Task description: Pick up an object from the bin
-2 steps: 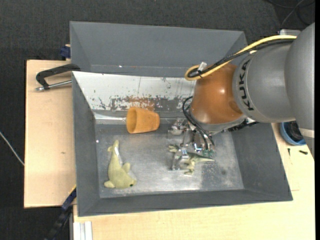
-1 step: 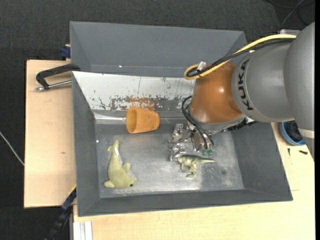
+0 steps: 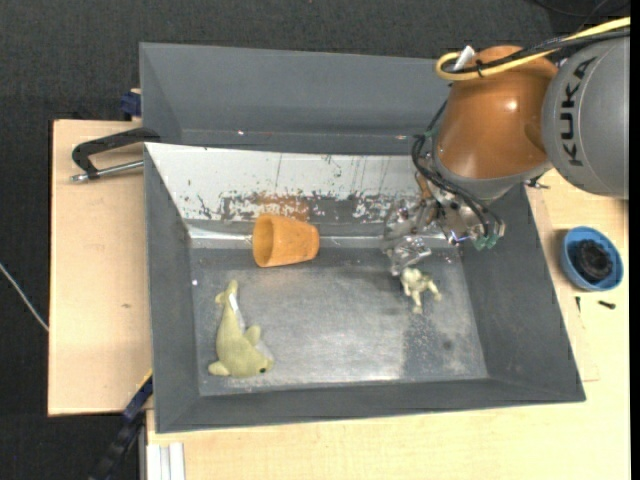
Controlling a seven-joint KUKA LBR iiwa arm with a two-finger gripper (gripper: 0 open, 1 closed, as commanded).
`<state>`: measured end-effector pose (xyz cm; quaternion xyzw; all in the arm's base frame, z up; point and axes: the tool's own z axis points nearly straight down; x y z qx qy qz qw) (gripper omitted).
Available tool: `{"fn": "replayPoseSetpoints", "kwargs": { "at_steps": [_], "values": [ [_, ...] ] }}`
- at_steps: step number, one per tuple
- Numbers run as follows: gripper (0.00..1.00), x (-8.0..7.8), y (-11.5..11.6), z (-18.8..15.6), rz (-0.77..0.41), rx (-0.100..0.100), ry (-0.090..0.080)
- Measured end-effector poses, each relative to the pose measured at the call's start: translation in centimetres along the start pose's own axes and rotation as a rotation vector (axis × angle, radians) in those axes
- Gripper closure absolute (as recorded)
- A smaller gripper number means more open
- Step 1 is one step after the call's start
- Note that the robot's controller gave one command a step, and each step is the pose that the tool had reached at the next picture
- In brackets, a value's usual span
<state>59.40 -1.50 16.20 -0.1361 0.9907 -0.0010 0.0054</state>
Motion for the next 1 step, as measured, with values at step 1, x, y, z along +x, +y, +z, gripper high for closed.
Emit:
{"fn": "replayPoseSetpoints", "kwargs": {
  "at_steps": [1],
  "values": [
    [1.00, 1.82, -0.98, -5.23, -0.009, -0.001, 0.001]
  ]
}}
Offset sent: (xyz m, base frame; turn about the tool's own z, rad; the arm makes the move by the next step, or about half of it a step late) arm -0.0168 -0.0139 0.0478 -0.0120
